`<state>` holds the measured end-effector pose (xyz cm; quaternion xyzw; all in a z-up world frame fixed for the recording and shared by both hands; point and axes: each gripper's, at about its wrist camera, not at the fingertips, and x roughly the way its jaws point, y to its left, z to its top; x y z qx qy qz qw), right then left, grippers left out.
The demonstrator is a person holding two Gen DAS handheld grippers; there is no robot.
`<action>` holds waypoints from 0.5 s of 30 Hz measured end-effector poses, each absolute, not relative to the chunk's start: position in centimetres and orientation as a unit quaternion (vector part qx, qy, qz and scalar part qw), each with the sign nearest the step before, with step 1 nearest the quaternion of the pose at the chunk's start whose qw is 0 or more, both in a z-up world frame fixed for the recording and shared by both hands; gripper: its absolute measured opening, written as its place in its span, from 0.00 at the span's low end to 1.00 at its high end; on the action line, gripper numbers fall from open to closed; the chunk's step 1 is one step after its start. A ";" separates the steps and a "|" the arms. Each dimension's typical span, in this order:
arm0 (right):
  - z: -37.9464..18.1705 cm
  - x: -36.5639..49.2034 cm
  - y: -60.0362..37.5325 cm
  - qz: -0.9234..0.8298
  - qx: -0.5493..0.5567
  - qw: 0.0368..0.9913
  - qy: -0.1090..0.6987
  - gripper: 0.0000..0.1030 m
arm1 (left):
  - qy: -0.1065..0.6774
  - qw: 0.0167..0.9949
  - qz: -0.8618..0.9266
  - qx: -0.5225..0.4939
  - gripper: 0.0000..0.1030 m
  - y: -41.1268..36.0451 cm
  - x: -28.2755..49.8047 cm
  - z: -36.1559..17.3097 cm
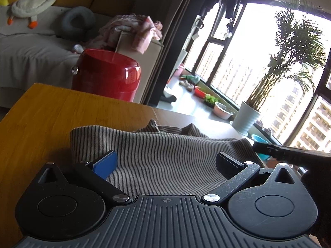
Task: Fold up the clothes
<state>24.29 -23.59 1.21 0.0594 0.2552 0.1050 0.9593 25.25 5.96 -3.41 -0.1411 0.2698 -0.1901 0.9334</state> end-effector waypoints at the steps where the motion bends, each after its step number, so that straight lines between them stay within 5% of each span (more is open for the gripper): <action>1: 1.0 24.3 -23.4 0.114 0.065 0.958 0.256 0.34 | 0.270 0.934 -0.189 -0.139 1.00 5.9 25.2 -3.4; 15: -2.3 24.5 -22.5 0.115 0.050 0.950 0.285 0.51 | 0.289 0.919 -0.210 -0.163 1.00 7.5 25.3 -2.4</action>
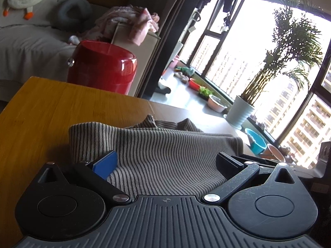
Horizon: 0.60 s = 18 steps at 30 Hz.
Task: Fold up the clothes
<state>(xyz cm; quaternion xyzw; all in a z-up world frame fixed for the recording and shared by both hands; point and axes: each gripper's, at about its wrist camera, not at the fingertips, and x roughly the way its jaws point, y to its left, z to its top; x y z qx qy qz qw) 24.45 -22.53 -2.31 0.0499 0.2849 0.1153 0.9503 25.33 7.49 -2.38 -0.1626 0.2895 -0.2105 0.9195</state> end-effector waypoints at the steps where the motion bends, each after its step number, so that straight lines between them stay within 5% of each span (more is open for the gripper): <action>1: -2.3 24.5 -22.6 0.116 0.050 0.950 0.285 0.51 | 0.285 0.921 -0.205 -0.167 1.00 8.0 25.1 -1.9; 18: -2.3 24.4 -23.5 0.145 0.082 0.945 0.280 0.61 | 0.359 0.893 -0.153 -0.223 1.00 10.9 27.9 -3.4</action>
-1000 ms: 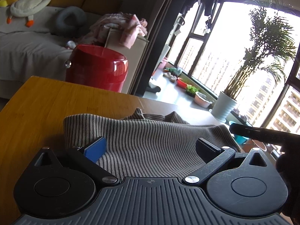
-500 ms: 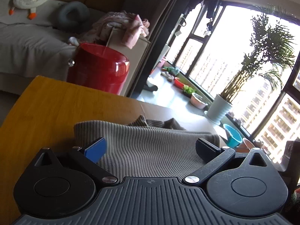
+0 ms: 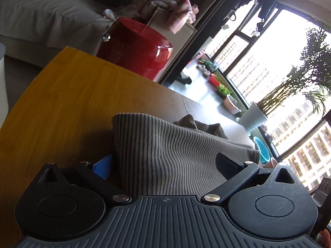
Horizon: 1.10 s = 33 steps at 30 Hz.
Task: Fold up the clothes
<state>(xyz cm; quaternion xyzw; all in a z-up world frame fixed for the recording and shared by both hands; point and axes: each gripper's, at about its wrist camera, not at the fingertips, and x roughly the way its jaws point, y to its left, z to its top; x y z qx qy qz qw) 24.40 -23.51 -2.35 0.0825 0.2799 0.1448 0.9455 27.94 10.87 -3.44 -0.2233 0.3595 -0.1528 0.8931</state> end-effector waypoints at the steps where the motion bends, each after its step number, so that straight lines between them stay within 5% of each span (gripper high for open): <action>1: -2.3 24.4 -23.5 0.146 0.083 0.945 0.281 0.61 | 0.359 0.894 -0.154 -0.218 1.00 10.5 28.3 -3.5; 7: -0.7 24.5 -24.8 0.142 0.091 0.949 0.265 0.61 | 0.359 0.906 -0.148 -0.171 0.85 10.4 28.4 -3.4; 26: -2.9 32.0 -26.8 0.178 0.145 0.909 0.348 0.68 | 0.367 0.918 -0.127 -0.083 0.93 7.8 30.3 -3.1; 28: -2.9 32.0 -26.1 0.183 0.125 0.911 0.349 0.56 | 0.369 0.917 -0.133 -0.081 0.92 7.6 30.5 -3.1; 30: -2.9 32.1 -25.7 0.188 0.124 0.908 0.353 0.35 | 0.369 0.916 -0.138 -0.077 0.82 7.6 30.6 -3.0; 33: -2.4 33.0 -25.3 0.185 0.128 0.908 0.354 0.26 | 0.374 0.912 -0.150 -0.076 0.66 7.0 31.4 -2.8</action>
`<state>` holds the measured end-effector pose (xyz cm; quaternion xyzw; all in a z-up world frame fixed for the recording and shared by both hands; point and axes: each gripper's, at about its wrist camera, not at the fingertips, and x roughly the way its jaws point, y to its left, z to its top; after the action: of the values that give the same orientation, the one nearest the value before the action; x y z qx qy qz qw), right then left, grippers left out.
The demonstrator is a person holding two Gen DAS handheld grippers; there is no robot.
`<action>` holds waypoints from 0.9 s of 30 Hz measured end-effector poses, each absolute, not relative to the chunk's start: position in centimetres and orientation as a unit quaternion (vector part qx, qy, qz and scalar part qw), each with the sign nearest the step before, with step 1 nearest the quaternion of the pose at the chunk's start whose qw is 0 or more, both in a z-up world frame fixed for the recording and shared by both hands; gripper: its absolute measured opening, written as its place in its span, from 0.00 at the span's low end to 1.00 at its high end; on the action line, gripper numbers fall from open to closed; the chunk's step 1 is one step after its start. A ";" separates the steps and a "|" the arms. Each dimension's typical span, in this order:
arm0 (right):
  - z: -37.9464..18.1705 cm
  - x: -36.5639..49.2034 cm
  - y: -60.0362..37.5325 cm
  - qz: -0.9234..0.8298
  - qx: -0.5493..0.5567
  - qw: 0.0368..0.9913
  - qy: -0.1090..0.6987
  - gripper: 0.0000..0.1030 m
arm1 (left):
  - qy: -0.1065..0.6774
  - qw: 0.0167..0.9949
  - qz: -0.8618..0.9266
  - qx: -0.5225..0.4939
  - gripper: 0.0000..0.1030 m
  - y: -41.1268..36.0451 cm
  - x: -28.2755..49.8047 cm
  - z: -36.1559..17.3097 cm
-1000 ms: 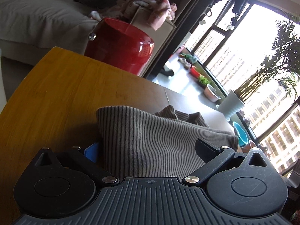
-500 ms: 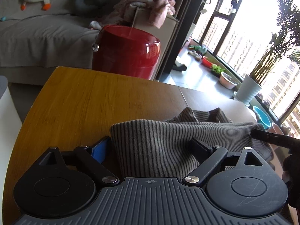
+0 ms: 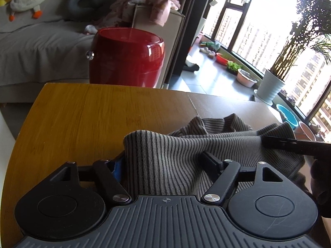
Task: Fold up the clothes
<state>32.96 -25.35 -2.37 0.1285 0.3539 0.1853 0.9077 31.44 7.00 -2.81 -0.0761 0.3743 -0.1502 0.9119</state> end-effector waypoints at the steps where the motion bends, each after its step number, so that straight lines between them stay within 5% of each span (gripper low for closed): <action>1: -1.8 33.0 -25.2 0.185 0.124 0.911 0.348 0.25 | 0.378 0.910 -0.151 -0.076 0.62 6.8 31.8 -2.7; 3: 0.4 31.8 -25.1 0.195 0.107 0.921 0.319 0.24 | 0.376 0.911 -0.147 -0.080 0.41 6.6 32.2 -1.8; 6: 4.3 27.4 -25.6 0.224 0.082 0.934 0.268 0.23 | 0.342 0.923 -0.160 -0.077 0.28 7.0 30.0 0.8; 14: 7.3 11.0 -25.4 0.262 -0.041 0.944 0.197 0.23 | 0.265 0.936 -0.214 -0.090 0.26 9.9 15.5 4.6; 23: 0.7 1.3 -24.4 0.247 -0.123 0.922 0.272 0.28 | 0.354 0.908 -0.198 -0.107 0.30 11.7 6.3 -1.5; 27: 0.4 -0.5 -26.4 0.228 -0.106 0.921 0.296 0.31 | 0.367 0.902 -0.204 -0.104 0.40 12.1 4.7 -1.9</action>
<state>-0.47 -26.44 0.44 -0.1056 0.2959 0.2284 0.9215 4.73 12.15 -1.87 -0.1036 0.3670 -0.2040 0.9017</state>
